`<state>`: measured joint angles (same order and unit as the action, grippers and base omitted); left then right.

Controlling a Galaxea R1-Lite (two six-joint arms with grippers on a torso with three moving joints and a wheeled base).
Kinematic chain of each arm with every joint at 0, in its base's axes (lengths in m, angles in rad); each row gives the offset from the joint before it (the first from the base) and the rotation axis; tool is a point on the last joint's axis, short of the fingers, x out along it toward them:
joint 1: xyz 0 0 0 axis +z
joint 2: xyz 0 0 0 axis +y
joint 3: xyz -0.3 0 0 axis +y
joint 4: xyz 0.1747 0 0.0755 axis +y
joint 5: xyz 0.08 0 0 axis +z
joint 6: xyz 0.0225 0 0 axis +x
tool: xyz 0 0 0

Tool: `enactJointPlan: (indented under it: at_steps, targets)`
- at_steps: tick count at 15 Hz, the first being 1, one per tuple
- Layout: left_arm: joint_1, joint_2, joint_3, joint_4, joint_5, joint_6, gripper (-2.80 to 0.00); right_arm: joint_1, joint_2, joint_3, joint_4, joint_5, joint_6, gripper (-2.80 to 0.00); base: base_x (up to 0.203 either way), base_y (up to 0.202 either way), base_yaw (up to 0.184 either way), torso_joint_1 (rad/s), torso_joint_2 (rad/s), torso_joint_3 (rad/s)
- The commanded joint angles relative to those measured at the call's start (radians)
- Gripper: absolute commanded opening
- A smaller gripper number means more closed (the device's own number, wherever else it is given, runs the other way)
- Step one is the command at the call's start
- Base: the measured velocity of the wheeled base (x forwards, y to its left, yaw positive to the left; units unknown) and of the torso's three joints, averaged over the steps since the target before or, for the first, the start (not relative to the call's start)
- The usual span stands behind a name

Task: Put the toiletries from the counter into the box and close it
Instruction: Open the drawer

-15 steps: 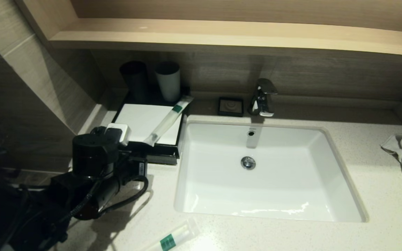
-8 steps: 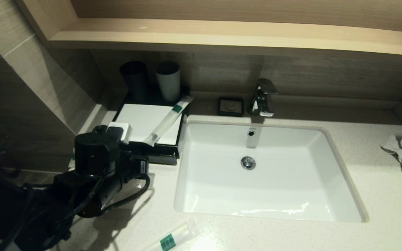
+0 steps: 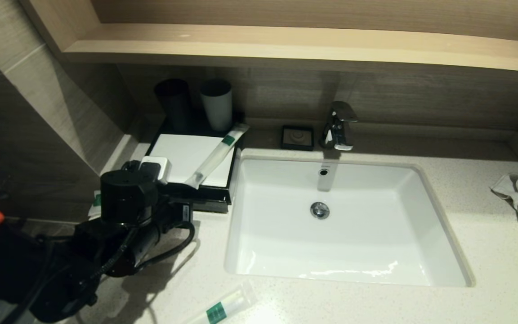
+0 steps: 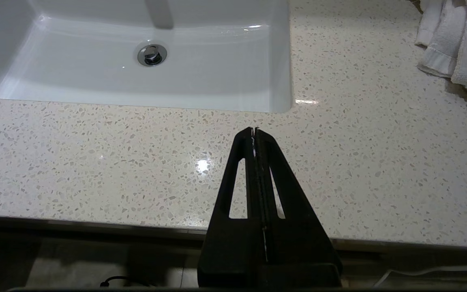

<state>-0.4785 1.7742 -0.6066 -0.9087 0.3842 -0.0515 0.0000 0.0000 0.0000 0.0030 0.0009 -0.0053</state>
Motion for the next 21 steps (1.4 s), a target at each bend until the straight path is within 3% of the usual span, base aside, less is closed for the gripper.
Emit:
enactJointPlan:
  at_steps: [1,21]
  targets:
    - [0.003,0.007,-0.006,-0.006,0.002,0.001,-2.80,0.000,0.000,0.000,0.000,0.001,-0.001,-2.80,0.000,0.000,0.000,0.000,0.00,0.000]
    - [0.011,0.047,-0.047,0.007,0.002,0.007,-2.80,0.000,0.000,0.000,0.000,0.001,-0.001,-2.80,0.000,0.000,0.000,0.000,0.00,0.000]
